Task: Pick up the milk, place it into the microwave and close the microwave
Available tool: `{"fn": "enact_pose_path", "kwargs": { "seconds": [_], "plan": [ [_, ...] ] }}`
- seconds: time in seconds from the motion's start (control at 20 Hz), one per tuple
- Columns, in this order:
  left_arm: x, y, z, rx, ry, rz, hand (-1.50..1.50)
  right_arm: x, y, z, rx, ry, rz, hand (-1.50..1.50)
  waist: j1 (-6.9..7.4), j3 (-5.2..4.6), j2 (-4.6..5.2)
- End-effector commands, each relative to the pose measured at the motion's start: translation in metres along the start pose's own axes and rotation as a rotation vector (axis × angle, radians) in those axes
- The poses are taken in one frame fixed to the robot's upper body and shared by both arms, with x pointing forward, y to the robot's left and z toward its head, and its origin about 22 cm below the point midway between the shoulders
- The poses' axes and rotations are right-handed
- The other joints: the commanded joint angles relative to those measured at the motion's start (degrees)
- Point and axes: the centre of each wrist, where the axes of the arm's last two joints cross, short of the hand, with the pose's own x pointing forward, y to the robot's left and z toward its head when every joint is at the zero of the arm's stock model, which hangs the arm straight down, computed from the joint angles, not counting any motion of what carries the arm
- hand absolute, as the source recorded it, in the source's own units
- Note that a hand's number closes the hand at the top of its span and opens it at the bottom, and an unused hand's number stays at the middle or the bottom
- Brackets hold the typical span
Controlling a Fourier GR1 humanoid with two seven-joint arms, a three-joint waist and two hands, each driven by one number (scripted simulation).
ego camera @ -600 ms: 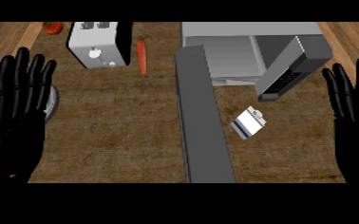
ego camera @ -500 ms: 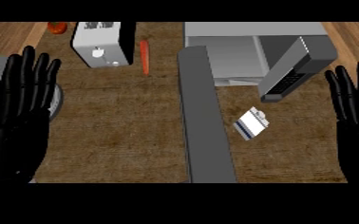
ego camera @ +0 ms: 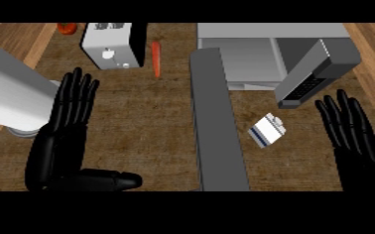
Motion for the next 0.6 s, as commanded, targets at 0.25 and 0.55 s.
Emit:
{"fn": "enact_pose_path", "kwargs": {
  "seconds": [0.25, 0.55],
  "plan": [
    [-0.023, -0.062, 0.034, 0.002, 0.033, 0.041, -1.50, -0.023, -0.008, 0.056, -0.009, 0.087, -0.028, -1.50, 0.12, 0.10, -0.05],
    [-0.046, -0.075, 0.053, 0.010, 0.034, 0.043, -1.50, -0.046, 0.000, 0.080, -0.008, 0.101, 0.009, -1.50, 0.22, 0.08, -0.02]
  ]
}}
